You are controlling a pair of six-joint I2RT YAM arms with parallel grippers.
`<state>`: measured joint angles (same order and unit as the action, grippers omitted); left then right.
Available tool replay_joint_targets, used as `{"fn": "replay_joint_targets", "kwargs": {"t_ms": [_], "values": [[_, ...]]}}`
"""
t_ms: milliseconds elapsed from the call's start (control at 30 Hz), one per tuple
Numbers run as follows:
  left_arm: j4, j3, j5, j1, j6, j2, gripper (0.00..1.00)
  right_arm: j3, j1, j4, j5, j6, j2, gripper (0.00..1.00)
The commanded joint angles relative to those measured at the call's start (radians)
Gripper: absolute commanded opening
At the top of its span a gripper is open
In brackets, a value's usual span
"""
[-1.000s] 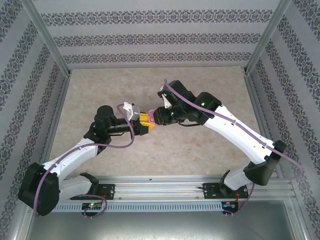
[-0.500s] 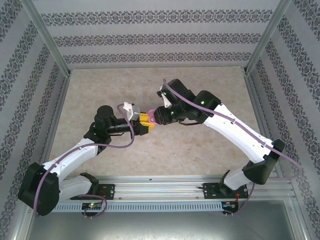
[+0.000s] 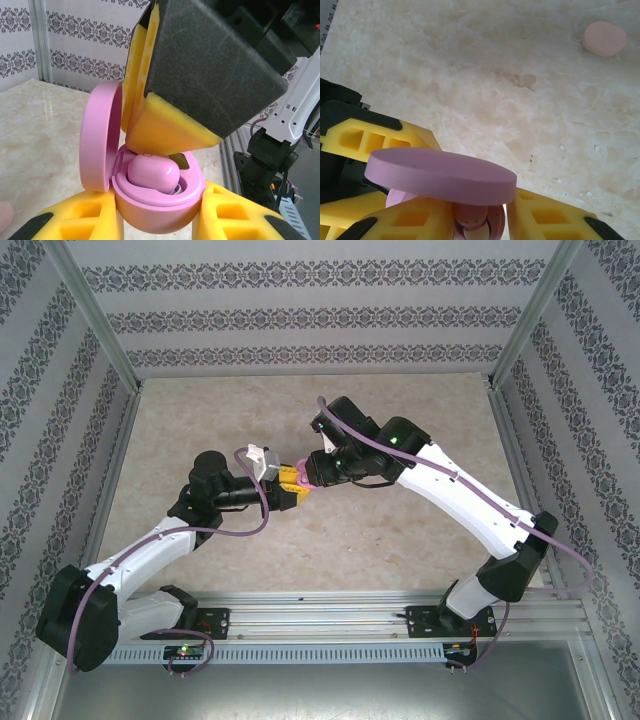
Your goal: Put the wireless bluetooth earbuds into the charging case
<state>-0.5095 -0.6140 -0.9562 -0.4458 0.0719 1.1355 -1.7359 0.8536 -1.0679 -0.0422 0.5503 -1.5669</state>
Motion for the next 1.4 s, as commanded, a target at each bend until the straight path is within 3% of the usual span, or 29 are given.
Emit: {"fn": "replay_joint_targets", "kwargs": {"t_ms": [0,200,700,1033,1167,1367], "values": [[-0.03,-0.023,-0.019,-0.008,-0.007,-0.005,0.2,-0.034,0.005,-0.024,0.034,0.011,-0.018,0.31],[-0.027,-0.016,-0.015,-0.008,-0.012,-0.009,0.2,-0.028,0.009,-0.006,0.026,0.007,-0.009,0.22],[0.007,-0.008,0.019,-0.003,-0.017,-0.016,0.2,0.141,0.0,0.188,-0.02,0.046,0.153,0.2],[0.056,0.034,0.073,0.046,-0.02,-0.045,0.2,0.449,-0.152,0.343,-0.102,0.11,0.29,0.18],[0.091,0.043,0.095,0.059,-0.036,-0.06,0.2,0.625,-0.214,0.477,-0.159,0.12,0.258,0.17],[0.133,0.057,0.118,0.076,-0.065,-0.089,0.2,0.757,-0.228,0.695,-0.24,0.081,0.052,0.17]]}}
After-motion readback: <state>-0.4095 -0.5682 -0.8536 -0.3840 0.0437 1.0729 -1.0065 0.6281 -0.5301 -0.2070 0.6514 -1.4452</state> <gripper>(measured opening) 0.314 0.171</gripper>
